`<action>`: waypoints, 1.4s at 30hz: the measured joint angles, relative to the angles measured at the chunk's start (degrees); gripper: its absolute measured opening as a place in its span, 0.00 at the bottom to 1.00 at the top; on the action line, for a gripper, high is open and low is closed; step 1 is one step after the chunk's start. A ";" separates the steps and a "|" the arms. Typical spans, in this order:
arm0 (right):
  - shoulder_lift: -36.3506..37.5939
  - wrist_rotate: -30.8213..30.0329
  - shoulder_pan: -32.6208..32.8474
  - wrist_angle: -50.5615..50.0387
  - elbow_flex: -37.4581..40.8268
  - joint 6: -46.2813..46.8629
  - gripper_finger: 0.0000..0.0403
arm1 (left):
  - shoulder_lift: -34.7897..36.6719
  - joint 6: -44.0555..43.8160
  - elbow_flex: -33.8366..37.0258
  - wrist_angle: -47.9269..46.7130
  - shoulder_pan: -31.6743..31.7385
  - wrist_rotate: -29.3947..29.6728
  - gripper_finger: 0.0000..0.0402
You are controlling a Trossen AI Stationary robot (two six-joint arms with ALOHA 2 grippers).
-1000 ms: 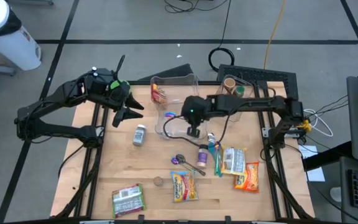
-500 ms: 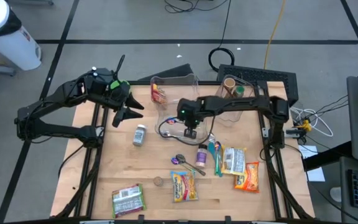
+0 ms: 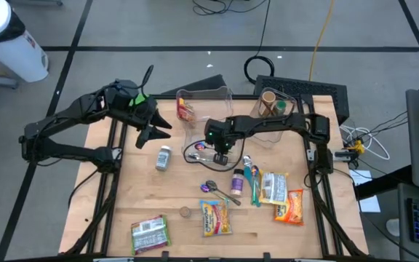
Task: Pick & Place Food Item
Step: Put the left green spoon into the bottom transparent bin, then put the blue noodle pack into the top left transparent bin
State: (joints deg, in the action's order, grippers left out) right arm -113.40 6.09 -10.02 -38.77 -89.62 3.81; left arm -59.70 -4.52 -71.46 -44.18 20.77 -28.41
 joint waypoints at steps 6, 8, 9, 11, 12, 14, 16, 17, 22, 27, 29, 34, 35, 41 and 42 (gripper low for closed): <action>0.00 -1.32 0.00 0.79 0.00 0.00 0.01 | -0.09 -0.02 0.02 0.52 -0.02 -0.06 0.50; -0.25 -1.46 0.00 0.82 0.00 0.00 0.01 | -0.23 -0.04 0.02 0.70 -0.02 -0.05 0.50; -0.71 -1.47 0.00 0.98 -0.01 0.00 0.01 | -0.30 -0.06 0.02 0.77 -0.02 -0.04 0.50; -1.51 -1.38 -0.01 0.50 -0.02 0.01 0.01 | -0.21 -0.06 0.02 0.96 -0.02 -0.07 0.50; -1.93 -1.34 0.00 0.10 0.00 0.13 0.01 | -0.15 -0.06 0.02 0.98 -0.02 -0.08 0.50; -2.70 -1.27 0.00 0.45 0.00 1.16 0.01 | -0.20 -0.08 0.02 0.98 -0.02 -0.06 0.50; -2.91 -1.33 0.00 0.39 0.00 2.08 0.01 | -0.24 -0.08 0.02 0.96 -0.02 -0.06 0.50; -2.91 -1.33 0.00 0.30 0.00 2.14 0.01 | -0.20 -0.13 0.02 0.96 -0.02 -0.08 0.50; -2.89 -1.51 0.00 0.59 0.00 2.12 0.05 | -0.20 -0.51 0.02 0.86 -0.02 -0.08 0.50; -2.90 -1.40 0.00 0.75 0.00 0.33 0.09 | -0.20 -0.59 0.02 0.74 -0.02 -0.10 0.50; -2.90 -1.41 0.17 0.76 0.00 -0.14 0.11 | -0.20 -0.59 0.02 0.74 -0.02 -0.10 0.50; -2.89 -1.42 0.32 0.80 0.00 -0.44 0.22 | -0.20 -0.43 0.02 0.72 -0.02 -0.10 0.50; -2.89 -1.45 0.29 0.80 0.00 -0.40 0.24 | -0.20 -0.43 0.02 0.72 -0.02 -0.10 0.50; 0.34 -1.49 -0.92 0.91 0.00 0.34 0.34 | -0.20 -0.51 0.02 0.67 -0.02 -0.15 0.50; 1.31 -1.55 -0.96 1.01 0.00 0.68 0.35 | -0.14 -0.52 0.02 0.63 -0.02 -0.15 0.50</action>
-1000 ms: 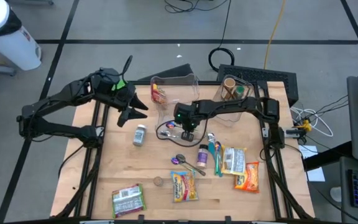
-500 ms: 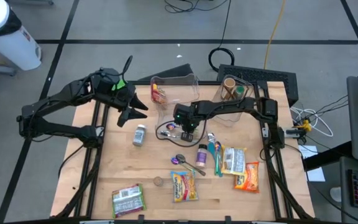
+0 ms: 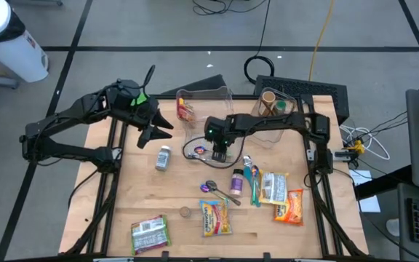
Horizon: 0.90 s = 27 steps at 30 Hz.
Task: Pick & Place Food Item
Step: Put the blue noodle pack into the top left transparent bin
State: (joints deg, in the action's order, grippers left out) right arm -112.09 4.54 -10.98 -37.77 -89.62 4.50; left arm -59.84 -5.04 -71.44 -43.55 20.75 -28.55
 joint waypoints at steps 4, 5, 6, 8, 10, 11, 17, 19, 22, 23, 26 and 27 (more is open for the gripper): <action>3.76 -0.07 0.04 2.40 0.00 2.11 0.37 | 2.55 -0.72 0.09 -2.54 0.00 0.05 0.50; 4.70 -0.05 0.07 2.97 0.00 3.11 0.37 | 3.53 -1.19 0.09 -3.78 0.00 0.06 0.50; 5.57 -0.04 0.07 3.92 0.00 4.27 0.37 | 4.50 -1.56 0.09 -5.65 0.00 0.15 0.50; 7.46 -0.10 0.24 6.50 0.00 6.14 0.37 | 6.59 -2.69 0.09 -8.88 -0.01 0.73 0.50; 9.70 -0.70 0.79 8.99 0.43 6.79 0.37 | 8.86 -4.31 0.09 -12.49 -0.02 2.43 0.50; 10.55 -1.73 1.27 11.07 0.71 6.86 0.36 | 9.96 -5.02 0.09 -14.06 -0.05 3.89 0.50; 16.18 -12.20 5.37 23.21 2.39 7.48 0.35 | 15.26 -12.57 0.09 -21.47 -1.07 14.29 0.50; 18.10 -13.99 6.55 26.43 3.28 7.38 0.36 | 16.69 -16.50 0.09 -23.71 -1.60 16.92 0.50; 19.36 -14.97 8.00 33.42 4.72 7.46 0.37 | 18.29 -22.02 0.09 -26.79 -2.57 21.33 0.50; 19.84 -15.06 8.41 33.54 5.48 7.48 0.37 | 18.65 -23.39 0.12 -27.75 -2.90 22.75 0.50; 19.84 -15.17 9.39 35.30 6.75 9.01 0.37 | 19.67 -26.36 1.75 -29.40 -3.80 26.17 0.50; 19.93 -15.27 9.57 34.84 7.38 10.74 0.37 | 19.93 -27.35 2.63 -29.60 -4.09 27.02 0.50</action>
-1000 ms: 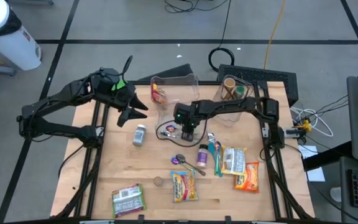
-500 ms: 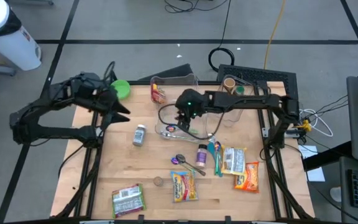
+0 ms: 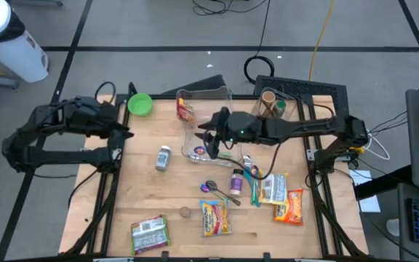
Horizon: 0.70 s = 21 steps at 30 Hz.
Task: Pick & Place Food Item
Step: Put the blue noodle pack into the top left transparent bin
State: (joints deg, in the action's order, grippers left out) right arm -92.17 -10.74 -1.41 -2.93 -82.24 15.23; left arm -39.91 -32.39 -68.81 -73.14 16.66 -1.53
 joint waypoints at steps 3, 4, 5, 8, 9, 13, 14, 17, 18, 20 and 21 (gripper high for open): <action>-0.07 -0.02 0.73 1.80 2.74 6.49 0.36 | 0.71 -3.93 3.86 0.26 -0.77 0.59 0.50; -0.10 -0.06 1.09 3.16 3.99 8.14 0.36 | 0.74 -5.06 5.43 0.48 -1.04 0.59 0.50; -0.13 -0.13 1.60 5.67 5.31 9.36 0.36 | 0.70 -6.06 7.11 1.33 -1.40 0.44 0.50; -0.13 -0.05 3.24 13.70 8.82 10.79 0.36 | 0.65 -7.84 12.41 5.92 -2.97 -0.63 0.50; -0.13 0.05 3.77 16.16 9.63 10.87 0.36 | 0.63 -8.21 14.00 8.45 -3.66 -1.48 0.50; 1.60 0.06 5.30 17.09 11.11 9.20 0.35 | 0.55 -8.42 18.49 17.57 -7.13 -2.88 0.50; 2.23 0.08 5.48 15.98 11.11 8.25 0.35 | 0.54 -8.42 19.05 19.34 -8.00 -2.86 0.50; 5.43 0.32 5.98 8.40 11.10 5.85 0.35 | 0.56 -8.26 19.42 21.51 -10.22 -2.13 0.50; 6.91 0.38 6.11 5.31 11.15 5.26 0.35 | 0.56 -8.32 19.42 21.94 -10.94 -1.80 0.50; 9.94 0.45 6.13 -0.18 11.13 4.73 0.35 | 0.61 -8.27 19.42 23.39 -12.27 -1.50 0.50; 11.69 0.41 6.32 -3.42 11.09 4.67 0.34 | 0.67 -8.13 19.42 24.09 -12.92 -1.53 0.50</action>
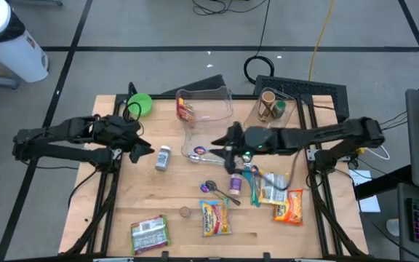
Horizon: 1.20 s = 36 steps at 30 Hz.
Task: Pick & Place Food Item
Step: Put the blue noodle pack into the top left transparent bin
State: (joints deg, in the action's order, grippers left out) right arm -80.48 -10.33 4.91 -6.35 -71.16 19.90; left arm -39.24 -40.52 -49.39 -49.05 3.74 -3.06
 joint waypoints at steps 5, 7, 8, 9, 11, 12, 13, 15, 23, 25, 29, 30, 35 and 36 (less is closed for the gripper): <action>5.88 -1.81 2.42 -12.93 0.00 -0.73 0.34 | -0.29 2.01 0.00 1.63 -4.40 -2.37 0.50; 7.05 -3.18 3.97 -16.53 0.00 -1.86 0.34 | -0.92 -0.45 0.00 2.67 -6.76 -3.62 0.50; 7.46 -3.28 4.53 -17.89 0.00 -2.58 0.34 | -1.17 -2.14 0.00 3.56 -7.98 -4.11 0.50; 7.74 -3.27 4.99 -19.11 0.00 -3.09 0.34 | -1.64 -3.99 0.00 4.28 -9.29 -4.32 0.50; 7.82 -3.20 5.76 -20.76 0.00 -3.53 0.34 | -3.04 -8.00 0.00 6.19 -12.53 -4.38 0.50; 7.75 -3.10 6.17 -20.98 0.00 -3.64 0.34 | -3.93 -9.99 0.00 7.19 -14.45 -4.38 0.50; 7.72 -3.12 6.67 -21.30 0.00 -3.73 0.34 | -5.03 -11.74 0.00 8.17 -16.31 -4.34 0.50; 7.77 -3.08 7.91 -21.78 0.00 -4.64 0.34 | -8.05 -15.14 0.00 10.42 -19.93 -3.60 0.50; 8.83 -2.84 12.87 -20.52 5.96 -7.55 0.34 | -24.31 -26.80 -0.68 30.43 -32.17 -2.86 0.50; 9.49 -2.21 13.62 -18.82 8.55 -7.36 0.34 | -29.21 -28.34 -3.06 32.34 -34.26 -2.80 0.50; 11.28 2.43 14.03 -10.07 14.29 -6.87 0.34 | -38.74 -28.46 -11.77 26.41 -37.03 -3.36 0.50; 11.84 3.40 14.03 -7.45 15.76 -6.39 0.34 | -40.94 -27.47 -14.70 23.16 -37.52 -3.52 0.50; 14.33 4.76 13.96 2.40 21.94 -4.00 0.33 | -52.09 -14.89 -30.21 -0.10 -39.16 -3.92 0.50; 14.84 4.83 13.98 3.25 22.57 -3.68 0.33 | -54.11 -11.43 -32.77 -4.35 -39.27 -3.99 0.50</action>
State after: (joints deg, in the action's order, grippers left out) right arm -65.64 -5.50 18.89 -3.10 -48.59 16.22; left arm -93.35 -51.95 -82.16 -53.40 -35.52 -7.05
